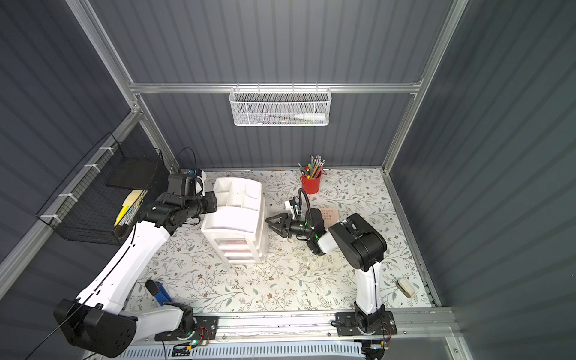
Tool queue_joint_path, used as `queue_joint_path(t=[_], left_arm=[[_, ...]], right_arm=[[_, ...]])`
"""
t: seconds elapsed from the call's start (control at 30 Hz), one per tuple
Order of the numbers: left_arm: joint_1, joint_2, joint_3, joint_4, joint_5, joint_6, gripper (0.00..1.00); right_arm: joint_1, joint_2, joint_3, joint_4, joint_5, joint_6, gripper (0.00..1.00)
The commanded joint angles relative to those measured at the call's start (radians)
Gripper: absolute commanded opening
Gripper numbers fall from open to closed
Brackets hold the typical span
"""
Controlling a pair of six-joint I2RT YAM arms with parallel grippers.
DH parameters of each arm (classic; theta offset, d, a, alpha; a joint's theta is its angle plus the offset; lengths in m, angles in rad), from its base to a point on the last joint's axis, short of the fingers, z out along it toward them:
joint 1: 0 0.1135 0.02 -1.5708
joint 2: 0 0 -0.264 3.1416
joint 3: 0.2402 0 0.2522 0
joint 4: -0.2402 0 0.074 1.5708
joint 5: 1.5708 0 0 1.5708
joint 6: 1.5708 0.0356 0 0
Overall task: Take the postcards out of the drawer
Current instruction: Open the drawer in the storage box.
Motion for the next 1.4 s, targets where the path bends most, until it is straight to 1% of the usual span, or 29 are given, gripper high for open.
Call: queue_joint_path(t=[0.0,0.37,0.57,0.8,0.9,1.07,1.13,1.37], left_arm=[[0.004,0.024,-0.003,-0.104,-0.059,0.015,0.00],[0.004,0.024,-0.003,-0.106,-0.064,0.016,0.00],[0.004,0.026,-0.007,-0.100,-0.051,0.015,0.00],[0.004,0.027,-0.008,-0.096,-0.043,0.018,0.00],[0.004,0.030,-0.007,-0.096,-0.039,0.018,0.00],[0.004,0.030,-0.007,-0.095,-0.034,0.018,0.00],[0.004,0.029,-0.010,-0.093,-0.034,0.017,0.00],[0.004,0.027,-0.010,-0.093,-0.030,0.017,0.00]], right_arm=[[-0.026,-0.055,-0.013,0.120,-0.026,0.000,0.54],[-0.075,-0.075,-0.090,0.121,-0.055,-0.022,0.54],[-0.073,-0.042,-0.089,0.115,-0.048,-0.067,0.56],[-0.053,-0.036,-0.083,-0.020,-0.043,-0.156,0.65],[-0.033,-0.063,-0.060,-0.144,-0.036,-0.224,0.67],[-0.013,-0.103,-0.008,-0.345,-0.026,-0.301,0.68],[-0.012,-0.104,0.004,-0.368,-0.022,-0.305,0.68],[-0.013,-0.084,0.023,-0.343,-0.018,-0.287,0.66]])
